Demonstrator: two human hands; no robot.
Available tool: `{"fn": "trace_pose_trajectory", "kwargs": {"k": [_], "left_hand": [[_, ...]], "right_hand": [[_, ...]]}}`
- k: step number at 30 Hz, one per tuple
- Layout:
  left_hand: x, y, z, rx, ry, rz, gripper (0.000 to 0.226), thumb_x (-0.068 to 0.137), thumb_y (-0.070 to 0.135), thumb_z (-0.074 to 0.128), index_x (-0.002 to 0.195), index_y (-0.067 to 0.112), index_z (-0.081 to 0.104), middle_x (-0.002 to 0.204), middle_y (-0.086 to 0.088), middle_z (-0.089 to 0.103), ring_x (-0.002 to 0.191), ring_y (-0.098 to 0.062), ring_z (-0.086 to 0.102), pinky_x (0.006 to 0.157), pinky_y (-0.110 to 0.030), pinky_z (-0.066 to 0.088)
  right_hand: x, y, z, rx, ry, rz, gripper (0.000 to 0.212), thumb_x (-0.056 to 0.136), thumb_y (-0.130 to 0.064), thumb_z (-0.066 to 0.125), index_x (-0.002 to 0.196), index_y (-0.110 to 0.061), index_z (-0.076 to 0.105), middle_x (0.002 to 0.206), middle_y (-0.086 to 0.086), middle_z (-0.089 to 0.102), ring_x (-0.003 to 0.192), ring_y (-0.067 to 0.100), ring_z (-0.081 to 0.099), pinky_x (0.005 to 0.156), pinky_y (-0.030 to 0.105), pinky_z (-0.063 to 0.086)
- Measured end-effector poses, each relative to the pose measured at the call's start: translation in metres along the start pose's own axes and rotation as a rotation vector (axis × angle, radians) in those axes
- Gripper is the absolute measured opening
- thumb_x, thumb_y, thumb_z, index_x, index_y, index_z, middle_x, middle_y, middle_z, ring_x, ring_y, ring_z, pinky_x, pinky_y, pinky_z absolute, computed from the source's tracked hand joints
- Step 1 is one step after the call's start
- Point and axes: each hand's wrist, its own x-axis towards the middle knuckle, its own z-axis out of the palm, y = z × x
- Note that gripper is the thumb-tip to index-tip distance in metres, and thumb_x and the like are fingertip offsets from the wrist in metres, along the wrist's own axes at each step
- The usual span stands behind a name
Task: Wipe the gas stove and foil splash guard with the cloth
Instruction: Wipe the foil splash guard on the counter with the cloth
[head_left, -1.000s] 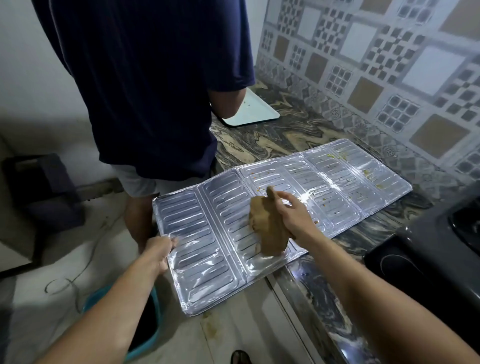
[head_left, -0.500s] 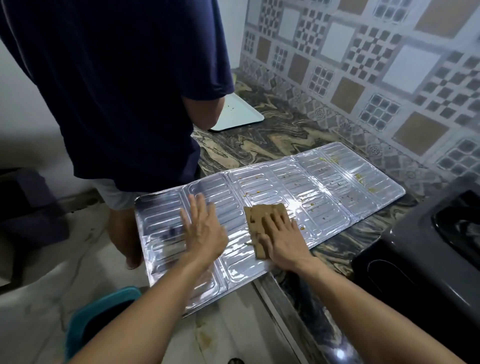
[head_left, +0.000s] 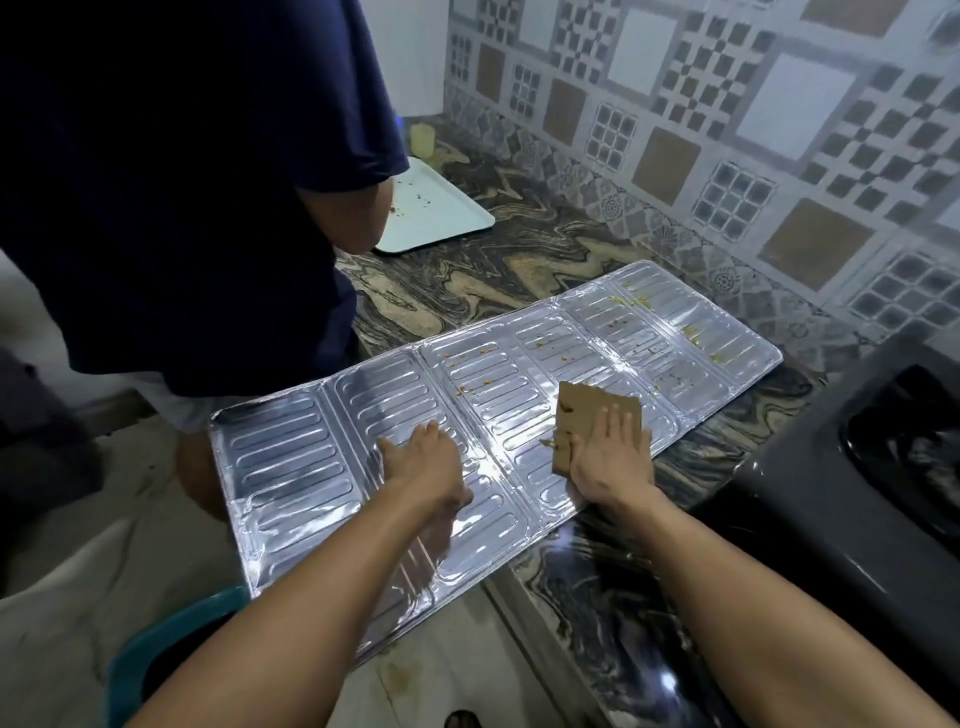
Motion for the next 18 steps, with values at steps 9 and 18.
{"fn": "trace_pose_trajectory", "kwargs": {"k": [9,18], "left_hand": [[0.009,-0.018,0.004,-0.077,0.022,-0.122,0.154,0.047,0.076,0.075,0.150,-0.003,-0.007,0.159,-0.024,-0.009,0.147,-0.042,-0.010,0.114,-0.065,0.002],[-0.001,-0.029,0.031,-0.345,0.083,-0.193,0.151,0.053,0.085,0.062,0.149,0.000,-0.018,0.156,-0.022,-0.025,0.145,-0.037,-0.021,0.116,-0.062,-0.005]], "right_hand": [[-0.042,-0.021,0.020,0.032,0.031,-0.284,0.067,0.098,-0.043,0.011,0.153,-0.008,-0.006,0.159,0.020,-0.013,0.147,0.033,-0.012,0.121,0.047,-0.003],[-0.020,-0.013,0.018,0.150,0.121,0.082,0.070,0.099,-0.052,0.018,0.153,-0.008,0.007,0.159,0.023,0.007,0.147,0.039,0.003,0.119,0.051,0.001]]}}
